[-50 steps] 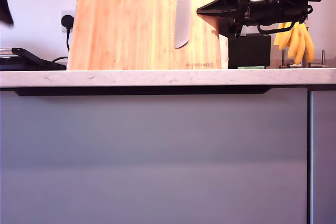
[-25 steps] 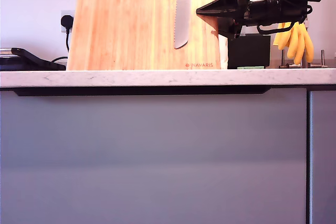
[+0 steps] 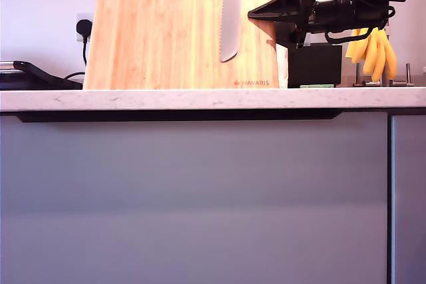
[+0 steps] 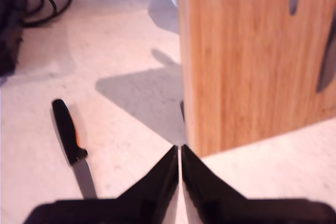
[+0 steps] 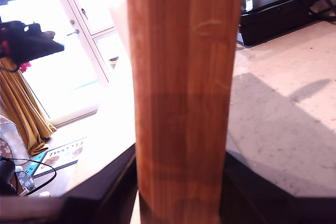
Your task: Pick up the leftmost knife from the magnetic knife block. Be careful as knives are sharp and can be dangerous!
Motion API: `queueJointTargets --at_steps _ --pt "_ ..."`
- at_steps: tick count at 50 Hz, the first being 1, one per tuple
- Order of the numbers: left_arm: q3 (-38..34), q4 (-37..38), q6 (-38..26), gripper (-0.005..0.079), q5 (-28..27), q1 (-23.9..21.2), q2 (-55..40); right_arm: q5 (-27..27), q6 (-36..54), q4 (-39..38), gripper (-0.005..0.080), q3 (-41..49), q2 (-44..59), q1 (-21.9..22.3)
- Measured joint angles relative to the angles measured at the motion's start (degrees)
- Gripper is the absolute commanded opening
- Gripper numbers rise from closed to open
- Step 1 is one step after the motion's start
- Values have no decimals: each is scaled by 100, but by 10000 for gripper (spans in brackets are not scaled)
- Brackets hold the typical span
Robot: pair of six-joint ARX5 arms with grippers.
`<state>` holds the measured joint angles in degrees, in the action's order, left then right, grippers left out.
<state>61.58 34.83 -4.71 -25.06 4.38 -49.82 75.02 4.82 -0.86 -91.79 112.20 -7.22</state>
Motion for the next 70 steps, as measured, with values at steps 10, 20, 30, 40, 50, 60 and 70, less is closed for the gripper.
queueJointTargets --at_steps 10,20,30,40,50,60,70 --pt "-9 92 4 -19 24 -52 654 -2 0 7 -11 0 0 -7" --pt "-9 142 4 -19 68 -55 1279 -90 55 90 -11 -4 -7 -9" --pt "-9 275 4 -19 70 -55 1329 -501 160 310 -11 -4 -133 -118" --pt "-9 352 4 -19 70 -55 1283 -553 173 341 63 -4 -151 -151" --pt "-9 352 4 -19 70 -55 1283 -264 227 372 212 -4 -151 -149" --pt "-9 378 4 -19 70 -55 1283 -212 267 538 418 -28 -151 -140" --pt "-9 378 4 -19 70 -55 1283 -107 144 866 463 -24 -144 -151"
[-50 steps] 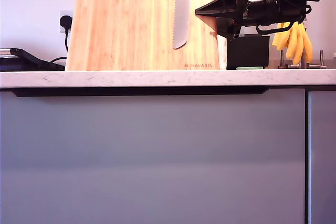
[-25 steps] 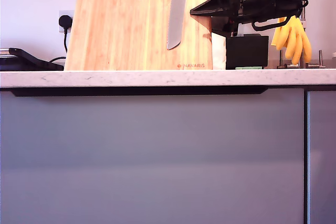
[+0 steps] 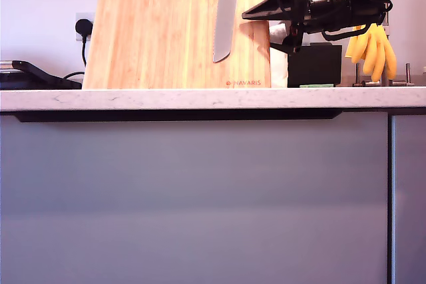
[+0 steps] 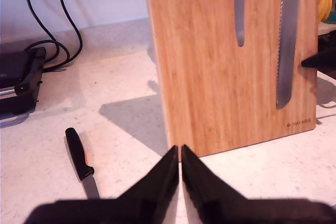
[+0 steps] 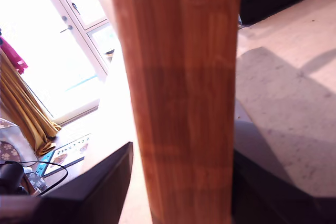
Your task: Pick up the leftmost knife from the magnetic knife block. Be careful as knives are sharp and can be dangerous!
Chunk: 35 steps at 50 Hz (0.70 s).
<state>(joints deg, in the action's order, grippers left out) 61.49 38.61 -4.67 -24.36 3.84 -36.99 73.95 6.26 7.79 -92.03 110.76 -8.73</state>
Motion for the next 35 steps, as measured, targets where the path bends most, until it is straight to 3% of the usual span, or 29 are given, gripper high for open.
queueJointTargets --at_steps 16,35 --pt "0 -2 0 -19 0 0 0 302 2 125 458 0 28 94" --pt "0 0 0 -19 0 0 0 651 -20 393 458 0 -24 667"
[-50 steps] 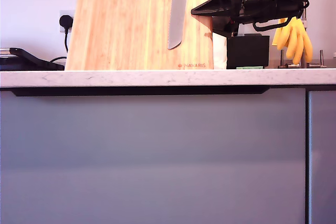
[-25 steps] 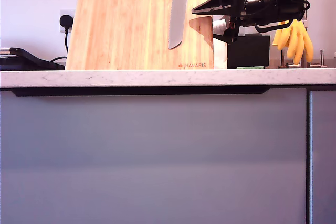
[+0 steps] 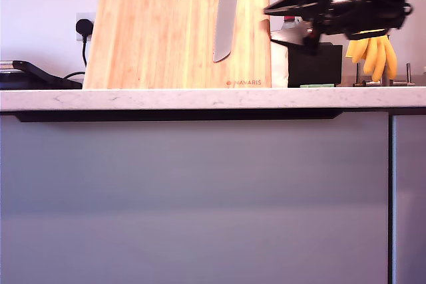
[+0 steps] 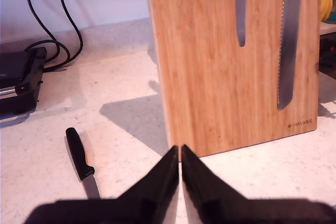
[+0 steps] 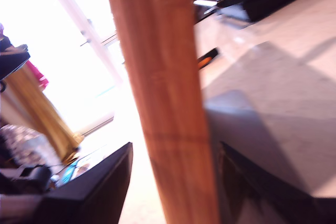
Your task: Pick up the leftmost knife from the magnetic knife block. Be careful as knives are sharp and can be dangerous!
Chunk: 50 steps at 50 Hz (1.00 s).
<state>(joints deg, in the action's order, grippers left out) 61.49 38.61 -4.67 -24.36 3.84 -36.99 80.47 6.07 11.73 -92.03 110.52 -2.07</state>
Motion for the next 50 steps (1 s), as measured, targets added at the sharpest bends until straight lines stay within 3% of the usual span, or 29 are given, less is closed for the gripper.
queueJointTargets --at_steps 5,7,9,13,14,16,31,41,50 --pt "0 -2 0 -19 -2 0 0 2 0 90 444 0 -146 179" --pt "0 -2 0 -19 -17 0 0 2 -2 162 393 0 -234 251" --pt "0 -2 0 -19 -63 0 0 2 0 247 298 0 -334 323" --pt "0 9 22 -19 -181 0 0 4 -2 361 6 0 -527 398" --pt "0 15 22 -19 -223 0 0 4 0 389 -28 0 -577 402" --pt "0 44 35 -19 -293 0 0 0 -2 428 4 0 -658 411" --pt "0 157 68 -19 -669 0 0 -175 -426 1327 -5 0 -979 385" --pt "0 87 68 -18 -544 0 0 -2264 1058 2745 -5 9 -1447 385" --pt "0 83 68 -18 -382 0 -142 -3598 1331 2844 -5 17 -2162 363"
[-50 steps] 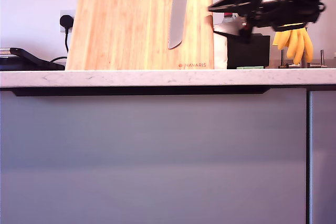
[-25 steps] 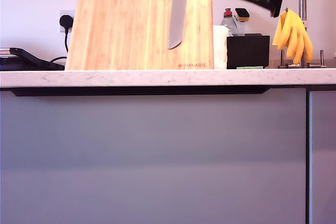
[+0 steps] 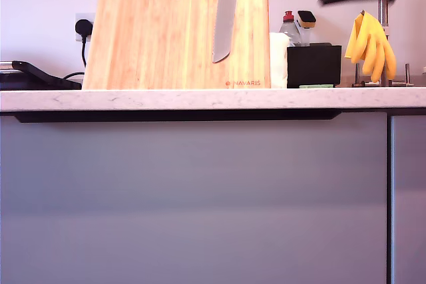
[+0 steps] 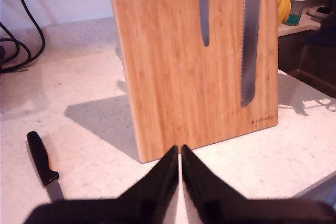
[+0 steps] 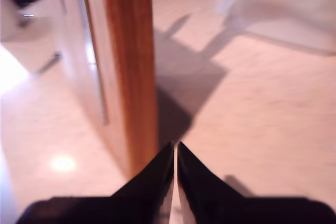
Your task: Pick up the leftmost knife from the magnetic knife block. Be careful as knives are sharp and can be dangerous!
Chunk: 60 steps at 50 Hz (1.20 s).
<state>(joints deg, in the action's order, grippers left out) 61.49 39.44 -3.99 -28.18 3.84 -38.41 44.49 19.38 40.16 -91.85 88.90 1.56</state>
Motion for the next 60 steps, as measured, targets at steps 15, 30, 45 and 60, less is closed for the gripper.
queueJointTargets --at_steps 15,30,45,60 --pt "0 -238 -28 -18 463 0 -315 -1598 -136 -142 -5 2 -621 -92" --pt "0 -433 -55 -18 608 0 -129 -2155 -315 -769 -5 951 -1384 -92" --pt "-179 -787 -72 -18 929 0 186 -2983 -584 -1681 -5 2343 -2680 -186" --pt "-1069 -1300 68 -18 1025 -9 863 -3757 -719 -2306 -5 3611 -4308 -431"
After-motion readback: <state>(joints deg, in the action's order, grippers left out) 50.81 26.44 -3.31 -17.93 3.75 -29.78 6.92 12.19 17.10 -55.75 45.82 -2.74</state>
